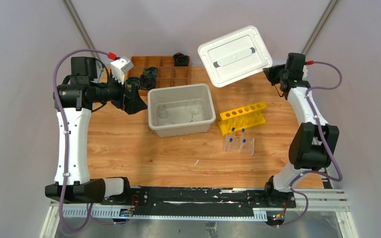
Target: Organize the chemistry lab equipment
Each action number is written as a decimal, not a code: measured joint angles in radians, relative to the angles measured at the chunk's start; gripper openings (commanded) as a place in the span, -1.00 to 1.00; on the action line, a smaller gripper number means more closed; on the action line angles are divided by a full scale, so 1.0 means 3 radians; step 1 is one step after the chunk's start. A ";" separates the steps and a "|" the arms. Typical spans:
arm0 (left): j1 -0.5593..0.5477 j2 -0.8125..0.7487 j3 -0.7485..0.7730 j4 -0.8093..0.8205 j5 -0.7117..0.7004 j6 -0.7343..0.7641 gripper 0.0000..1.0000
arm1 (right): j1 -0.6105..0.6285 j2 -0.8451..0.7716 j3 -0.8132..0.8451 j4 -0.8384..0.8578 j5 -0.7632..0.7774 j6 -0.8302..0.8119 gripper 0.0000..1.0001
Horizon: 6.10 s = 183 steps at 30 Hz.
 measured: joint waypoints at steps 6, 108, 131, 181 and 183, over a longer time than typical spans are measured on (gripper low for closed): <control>-0.0135 0.0155 0.0191 0.0150 0.0226 -0.0348 1.00 | 0.0036 -0.0486 -0.0192 0.0092 -0.0126 0.0039 -1.00; -0.0333 -0.3182 -0.2846 0.2852 0.0540 0.4732 -1.00 | 0.1943 -0.1253 -0.0669 0.1357 -0.2122 0.0072 -0.08; -0.0336 -0.3010 -0.2973 0.2354 0.0067 0.5314 1.00 | 0.1804 -0.1019 -0.0753 0.2010 -0.2380 0.0594 -1.00; -0.0336 -0.0750 -0.2267 0.2040 -0.1157 0.0075 0.73 | 0.1565 -0.0270 -0.1230 0.1743 -0.1837 -0.0060 -0.48; -0.0336 -0.0669 -0.2299 0.2136 -0.1170 0.0039 0.69 | 0.1572 -0.0271 -0.1230 0.1633 -0.1809 -0.0132 -0.45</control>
